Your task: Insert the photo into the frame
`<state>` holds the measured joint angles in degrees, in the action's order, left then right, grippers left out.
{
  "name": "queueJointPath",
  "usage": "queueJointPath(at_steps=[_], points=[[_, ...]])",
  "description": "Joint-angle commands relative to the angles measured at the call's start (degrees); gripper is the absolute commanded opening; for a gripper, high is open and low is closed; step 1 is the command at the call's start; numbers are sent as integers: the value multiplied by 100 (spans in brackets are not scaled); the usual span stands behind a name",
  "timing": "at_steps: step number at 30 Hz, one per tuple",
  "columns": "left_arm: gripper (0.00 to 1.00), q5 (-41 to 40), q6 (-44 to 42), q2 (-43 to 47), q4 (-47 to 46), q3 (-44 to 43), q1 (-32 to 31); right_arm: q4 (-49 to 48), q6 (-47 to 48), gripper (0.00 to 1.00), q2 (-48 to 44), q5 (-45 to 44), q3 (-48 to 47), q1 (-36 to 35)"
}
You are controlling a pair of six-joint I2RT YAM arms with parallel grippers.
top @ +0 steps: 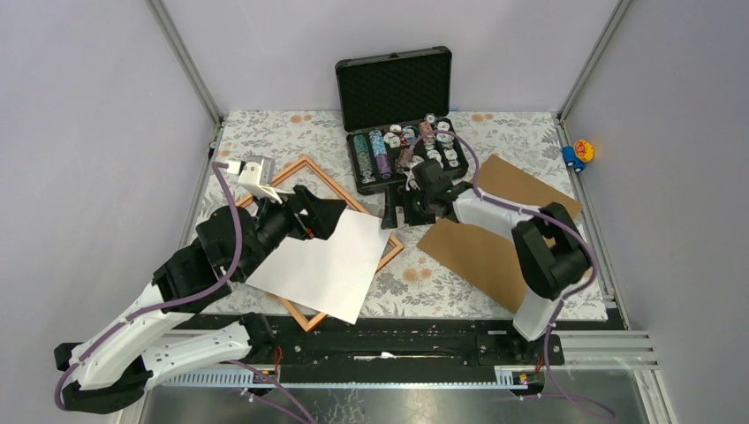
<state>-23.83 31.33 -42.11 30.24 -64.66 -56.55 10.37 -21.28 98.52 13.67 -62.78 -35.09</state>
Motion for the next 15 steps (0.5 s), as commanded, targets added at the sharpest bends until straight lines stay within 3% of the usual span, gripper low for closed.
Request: queueJointPath(at_steps=[1, 7, 11, 15], points=[[99, 135, 37, 20, -283, -14, 17, -698, -237, 98, 668, 1452, -272, 331], [99, 85, 36, 97, -285, 32, 22, -2345, -1355, 90, 1082, 2154, 325, 712], [99, 52, -30, 97, -267, 2, 21, -3495, -2274, 78, 1522, 2856, 584, 730], [99, 20, -50, 104, -261, -11, 17, -4750, -3097, 71, 1526, 3012, 1009, 726]])
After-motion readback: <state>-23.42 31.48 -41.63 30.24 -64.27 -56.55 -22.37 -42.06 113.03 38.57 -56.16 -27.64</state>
